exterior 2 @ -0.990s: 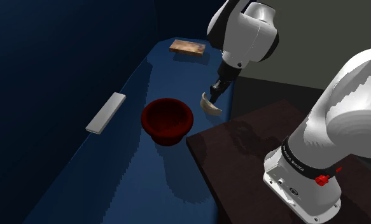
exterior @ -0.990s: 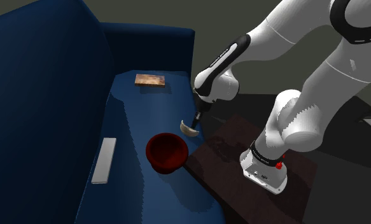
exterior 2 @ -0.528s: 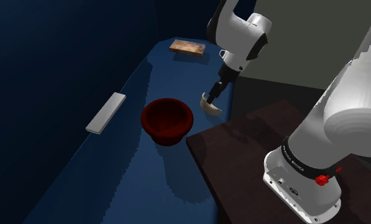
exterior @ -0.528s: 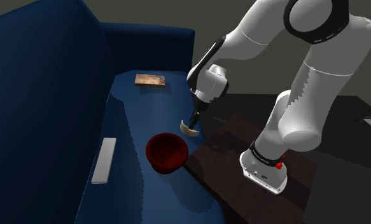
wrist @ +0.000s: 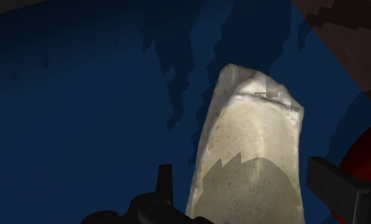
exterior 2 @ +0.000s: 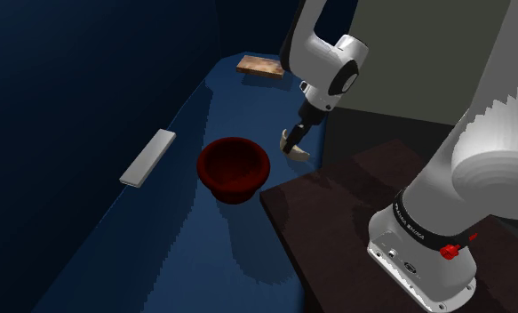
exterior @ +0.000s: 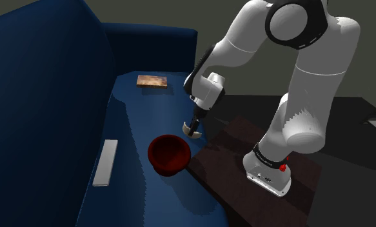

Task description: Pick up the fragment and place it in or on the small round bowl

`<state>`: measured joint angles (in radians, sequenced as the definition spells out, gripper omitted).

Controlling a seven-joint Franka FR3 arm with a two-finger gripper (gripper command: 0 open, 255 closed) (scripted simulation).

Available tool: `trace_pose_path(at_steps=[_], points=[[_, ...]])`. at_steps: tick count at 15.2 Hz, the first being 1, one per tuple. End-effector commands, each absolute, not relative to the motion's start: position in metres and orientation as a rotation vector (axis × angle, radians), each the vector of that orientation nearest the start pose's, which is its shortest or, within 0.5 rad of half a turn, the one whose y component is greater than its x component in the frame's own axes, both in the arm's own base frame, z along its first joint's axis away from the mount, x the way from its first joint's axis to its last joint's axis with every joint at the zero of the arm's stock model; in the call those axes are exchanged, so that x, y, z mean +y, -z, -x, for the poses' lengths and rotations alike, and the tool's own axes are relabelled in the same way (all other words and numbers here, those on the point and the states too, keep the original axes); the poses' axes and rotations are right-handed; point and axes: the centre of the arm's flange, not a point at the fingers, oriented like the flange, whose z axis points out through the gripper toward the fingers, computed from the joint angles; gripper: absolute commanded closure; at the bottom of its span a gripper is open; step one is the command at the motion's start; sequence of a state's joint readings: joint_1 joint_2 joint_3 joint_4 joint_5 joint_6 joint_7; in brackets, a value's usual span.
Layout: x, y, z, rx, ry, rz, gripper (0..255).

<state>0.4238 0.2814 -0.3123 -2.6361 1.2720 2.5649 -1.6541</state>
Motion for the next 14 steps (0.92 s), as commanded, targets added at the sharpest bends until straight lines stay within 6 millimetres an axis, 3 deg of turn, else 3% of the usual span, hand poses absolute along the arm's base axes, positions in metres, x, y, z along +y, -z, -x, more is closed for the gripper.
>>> trace_pose_path(at_steps=[1,6,7,14], points=[[0.0143,-0.1295,-0.3707,-0.76,0.161,2.578,0],[0.0143,-0.1295,-0.3708,-0.76,0.161,2.577,0],[0.0143,-0.1295,-0.3708,-0.76,0.161,2.577,255],[0.0143,-0.1298,-0.3707,-0.76,0.161,2.577,255]])
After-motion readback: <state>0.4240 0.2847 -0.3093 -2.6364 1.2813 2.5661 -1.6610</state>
